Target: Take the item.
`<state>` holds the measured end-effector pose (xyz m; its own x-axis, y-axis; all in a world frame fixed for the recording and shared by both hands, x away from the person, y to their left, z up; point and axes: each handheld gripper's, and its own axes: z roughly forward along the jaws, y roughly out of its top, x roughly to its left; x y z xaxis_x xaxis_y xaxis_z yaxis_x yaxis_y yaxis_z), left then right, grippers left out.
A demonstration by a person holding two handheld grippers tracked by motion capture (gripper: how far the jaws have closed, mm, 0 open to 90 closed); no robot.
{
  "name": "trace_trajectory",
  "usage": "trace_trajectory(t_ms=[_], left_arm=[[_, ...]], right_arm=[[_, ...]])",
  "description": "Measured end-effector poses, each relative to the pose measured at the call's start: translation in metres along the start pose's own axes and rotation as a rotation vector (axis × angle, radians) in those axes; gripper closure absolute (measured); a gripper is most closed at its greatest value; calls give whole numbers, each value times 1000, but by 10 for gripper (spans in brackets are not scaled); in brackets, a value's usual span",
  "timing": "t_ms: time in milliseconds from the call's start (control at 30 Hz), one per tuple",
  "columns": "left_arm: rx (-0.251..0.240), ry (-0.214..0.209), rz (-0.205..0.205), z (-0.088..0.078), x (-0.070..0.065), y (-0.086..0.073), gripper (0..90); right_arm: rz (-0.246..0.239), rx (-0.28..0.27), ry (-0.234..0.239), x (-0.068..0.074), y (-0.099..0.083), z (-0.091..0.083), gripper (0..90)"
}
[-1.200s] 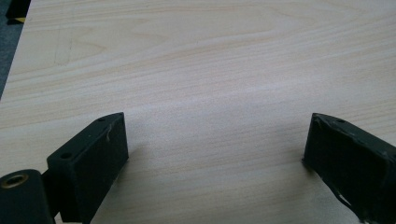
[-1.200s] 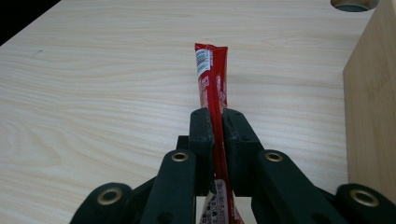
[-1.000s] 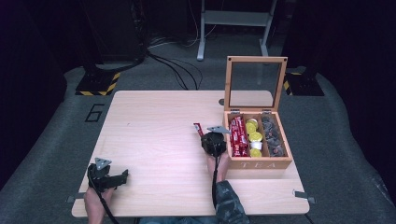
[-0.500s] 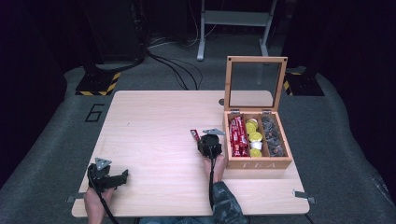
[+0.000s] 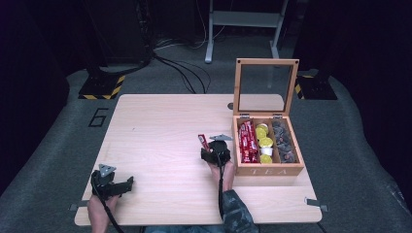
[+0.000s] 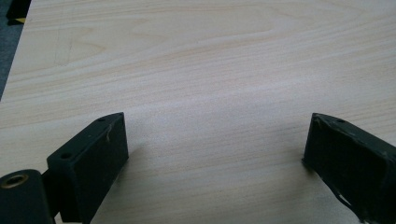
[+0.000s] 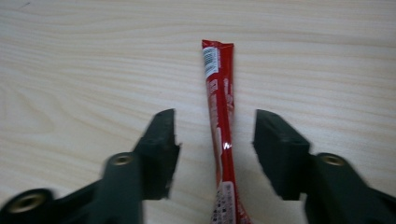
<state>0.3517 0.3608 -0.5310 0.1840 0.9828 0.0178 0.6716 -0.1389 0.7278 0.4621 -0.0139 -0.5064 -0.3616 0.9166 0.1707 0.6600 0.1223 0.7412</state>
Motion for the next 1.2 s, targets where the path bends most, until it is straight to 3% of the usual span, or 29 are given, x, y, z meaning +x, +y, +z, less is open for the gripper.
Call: trace_trajectory(t_ms=[33,67,167,200,433,600,833,933,1200], left_arm=[[0,0,0,0,0,0,61],[0,0,-1,0,0,0,61],[0,0,1,0,0,0,61],[-3,1,-4,0,0,0,61],[-5,1,-6,0,0,0,61],[-5,1,-6,0,0,0,61],[-5,1,-6,0,0,0,61],[-6,1,-6,0,-1,0,61],[-5,1,-6,0,0,0,61]], right_arm=[[-5,10,8,2,0,-3,348],[-41,10,29,3,0,-8,276],[-53,11,54,5,1,-14,229],[-87,3,92,7,1,-21,188],[-123,12,182,11,-2,-39,122],[-187,32,242,14,-13,-51,59],[-211,58,287,12,-30,-59,11],[-235,67,276,12,-39,-63,5],[-232,82,266,2,-67,-77,0]])
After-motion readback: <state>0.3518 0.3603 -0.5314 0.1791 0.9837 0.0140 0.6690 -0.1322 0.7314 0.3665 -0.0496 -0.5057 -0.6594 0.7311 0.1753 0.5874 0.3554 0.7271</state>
